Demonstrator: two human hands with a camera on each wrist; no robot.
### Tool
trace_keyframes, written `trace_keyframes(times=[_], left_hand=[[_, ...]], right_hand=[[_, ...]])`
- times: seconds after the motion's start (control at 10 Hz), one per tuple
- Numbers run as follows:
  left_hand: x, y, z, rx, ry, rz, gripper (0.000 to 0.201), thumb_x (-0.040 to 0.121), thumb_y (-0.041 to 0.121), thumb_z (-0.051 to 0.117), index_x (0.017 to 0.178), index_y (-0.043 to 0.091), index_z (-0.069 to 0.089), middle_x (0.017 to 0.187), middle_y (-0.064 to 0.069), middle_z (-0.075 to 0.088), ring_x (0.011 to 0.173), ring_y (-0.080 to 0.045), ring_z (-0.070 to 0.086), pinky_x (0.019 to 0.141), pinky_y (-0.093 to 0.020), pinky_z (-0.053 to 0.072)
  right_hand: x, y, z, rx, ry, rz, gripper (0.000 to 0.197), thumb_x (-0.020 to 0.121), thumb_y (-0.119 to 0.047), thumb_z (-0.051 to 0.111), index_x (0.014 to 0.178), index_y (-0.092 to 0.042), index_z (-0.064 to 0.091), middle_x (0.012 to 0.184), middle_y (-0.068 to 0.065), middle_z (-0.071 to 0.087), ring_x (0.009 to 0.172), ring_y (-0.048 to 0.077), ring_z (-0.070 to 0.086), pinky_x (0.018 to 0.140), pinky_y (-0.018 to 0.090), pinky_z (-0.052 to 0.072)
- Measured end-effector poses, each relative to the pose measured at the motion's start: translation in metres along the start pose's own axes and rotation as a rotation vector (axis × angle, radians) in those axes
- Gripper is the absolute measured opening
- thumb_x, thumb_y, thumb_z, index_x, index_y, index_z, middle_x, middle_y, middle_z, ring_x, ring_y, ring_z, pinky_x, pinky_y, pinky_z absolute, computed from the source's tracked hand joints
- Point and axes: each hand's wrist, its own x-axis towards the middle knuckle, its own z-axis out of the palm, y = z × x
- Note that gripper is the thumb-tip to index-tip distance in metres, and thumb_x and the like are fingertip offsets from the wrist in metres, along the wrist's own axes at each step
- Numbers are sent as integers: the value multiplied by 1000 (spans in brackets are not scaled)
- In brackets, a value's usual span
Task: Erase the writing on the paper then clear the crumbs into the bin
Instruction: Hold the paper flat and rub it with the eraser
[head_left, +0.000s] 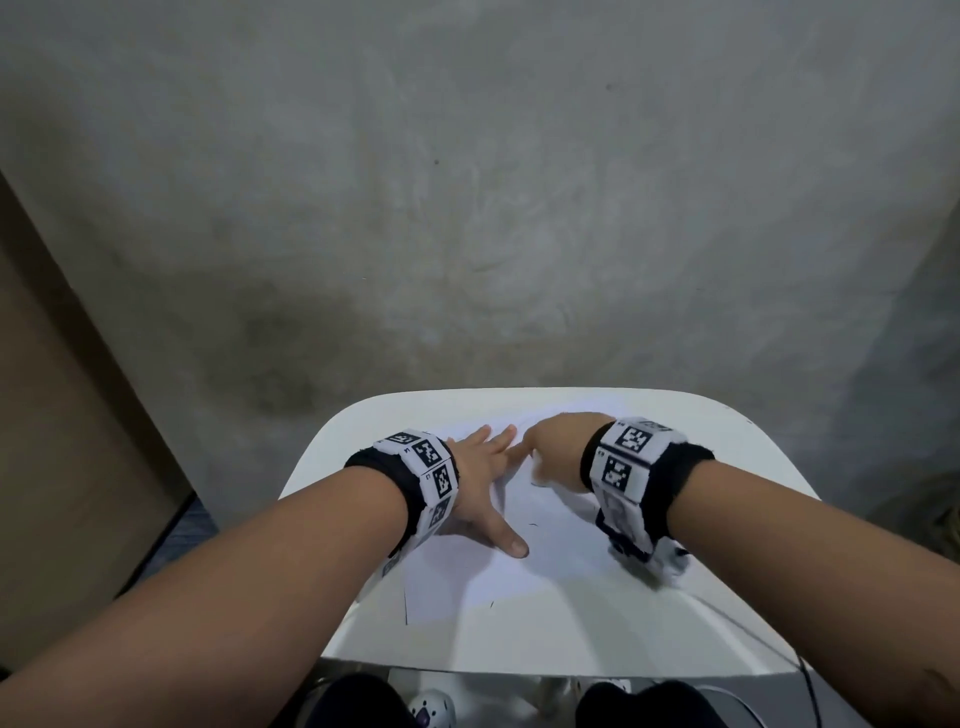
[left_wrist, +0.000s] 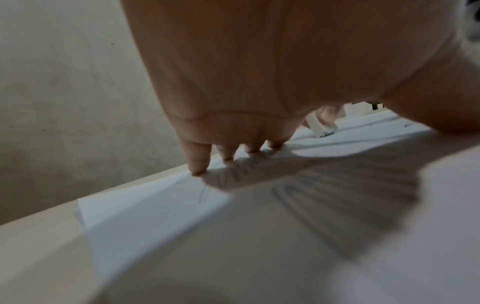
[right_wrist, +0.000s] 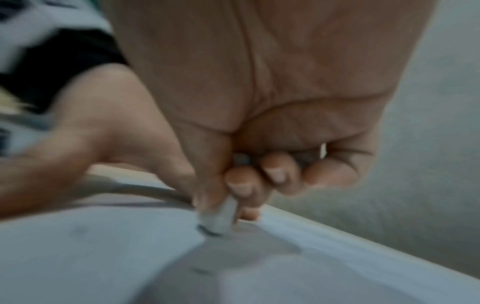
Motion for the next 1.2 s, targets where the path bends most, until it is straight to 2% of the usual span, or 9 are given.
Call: trace_keyframes(times=[0.1,0.3,0.4,0.6,0.7,0.9,1.0,1.1,1.2], left_hand=[[-3,2,0,-72,28,-30,127,73,61,78,156,33,-14,162,10,-22,150,-17,-17,122,-48,1],[3,-1,3,33,5,-11,127,72,72,69,155,32,-19,162,6,-25,150,-20,-19,121,-56,4],[3,-2,4,31,8,-12,126,72,71,70,156,32,-16,162,8,-24,150,-19,-19,121,-55,4],[2,0,4,46,4,-35,126,74,73,67,154,31,-20,162,9,-25,150,-19,-20,121,-55,5],[0,2,3,49,-8,-43,125,74,73,66,154,32,-21,161,11,-27,150,-17,-21,121,-55,4],[1,3,3,55,-6,-53,125,74,74,66,154,32,-21,161,11,-27,150,-17,-21,121,-55,4],[-1,2,2,63,-14,-54,123,75,75,64,153,33,-21,160,13,-27,149,-15,-21,120,-57,5],[1,4,-2,74,-12,-46,122,76,73,65,154,33,-20,161,13,-27,150,-16,-20,121,-56,5],[8,5,-9,49,-8,-13,121,77,70,67,155,33,-17,161,12,-25,150,-16,-19,121,-54,3]], right_hand=[[-9,-16,7,48,-7,-133,39,92,-24,55,130,-13,54,128,12,58,118,32,56,91,37,46],[-7,-7,-1,-93,-92,-18,37,94,-26,53,129,-14,54,123,3,62,112,23,59,87,35,46],[-16,-11,2,-49,-109,-121,36,96,-23,52,129,-9,53,125,7,60,106,25,58,83,33,43],[-12,-6,6,-100,-189,-47,40,100,-20,45,138,-7,44,141,10,50,123,22,51,91,32,42],[-14,3,4,-140,-108,-46,33,96,-28,49,123,-12,59,120,2,64,106,22,61,81,30,48],[-25,-5,5,-187,-150,-95,34,97,-24,47,127,-10,56,127,5,60,118,25,56,95,35,44],[-11,39,2,25,-87,75,27,91,-23,51,105,-4,64,100,5,68,95,23,63,79,31,48],[3,83,18,577,-56,232,21,91,-17,49,77,-5,60,63,6,57,56,21,53,51,21,42],[7,102,32,1040,-80,291,32,99,-17,42,71,-6,52,63,11,53,51,20,45,48,22,38]])
